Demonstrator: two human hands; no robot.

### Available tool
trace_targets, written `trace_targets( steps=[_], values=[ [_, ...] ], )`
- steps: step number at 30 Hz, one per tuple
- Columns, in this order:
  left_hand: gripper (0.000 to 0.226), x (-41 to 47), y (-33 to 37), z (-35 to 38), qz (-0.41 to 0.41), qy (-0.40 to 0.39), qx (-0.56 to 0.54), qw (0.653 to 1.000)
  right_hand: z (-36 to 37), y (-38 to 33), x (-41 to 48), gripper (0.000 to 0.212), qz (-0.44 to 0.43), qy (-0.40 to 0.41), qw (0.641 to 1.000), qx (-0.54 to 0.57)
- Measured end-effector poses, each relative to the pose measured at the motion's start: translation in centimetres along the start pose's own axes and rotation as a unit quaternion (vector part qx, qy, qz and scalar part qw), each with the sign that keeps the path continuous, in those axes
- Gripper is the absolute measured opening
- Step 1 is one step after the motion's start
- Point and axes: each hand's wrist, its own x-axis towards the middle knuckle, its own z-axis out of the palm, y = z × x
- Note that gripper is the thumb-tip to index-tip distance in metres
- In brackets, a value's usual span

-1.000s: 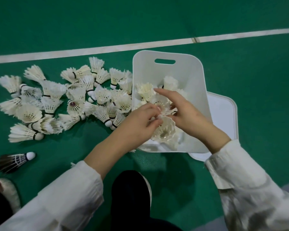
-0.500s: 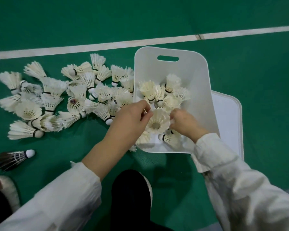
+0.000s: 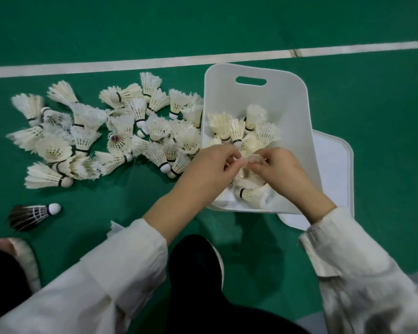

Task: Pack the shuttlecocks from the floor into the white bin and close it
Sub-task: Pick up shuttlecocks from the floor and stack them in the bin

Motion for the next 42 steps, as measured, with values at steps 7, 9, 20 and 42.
trace_targets(
  steps=[7,9,20,42],
  values=[
    [0.019,-1.9,-4.8,-5.9,-0.002,0.004,0.116,0.993,4.4,2.1,1.8,0.009,0.026,-0.111,0.981,-0.157],
    [0.019,-2.4,-6.5,-7.4,-0.011,-0.051,0.180,0.982,4.0,1.2,1.7,0.016,0.015,-0.107,0.980,-0.166],
    [0.018,-4.9,-8.9,-19.2,0.003,-0.209,0.350,0.913,0.1,-16.6,0.9,0.023,-0.278,-0.101,0.897,-0.329],
    [0.046,-16.0,-32.7,-18.9,-0.439,-0.038,0.117,0.890,24.1,-22.0,8.8,0.045,-0.363,-0.171,0.737,-0.543]
  ],
)
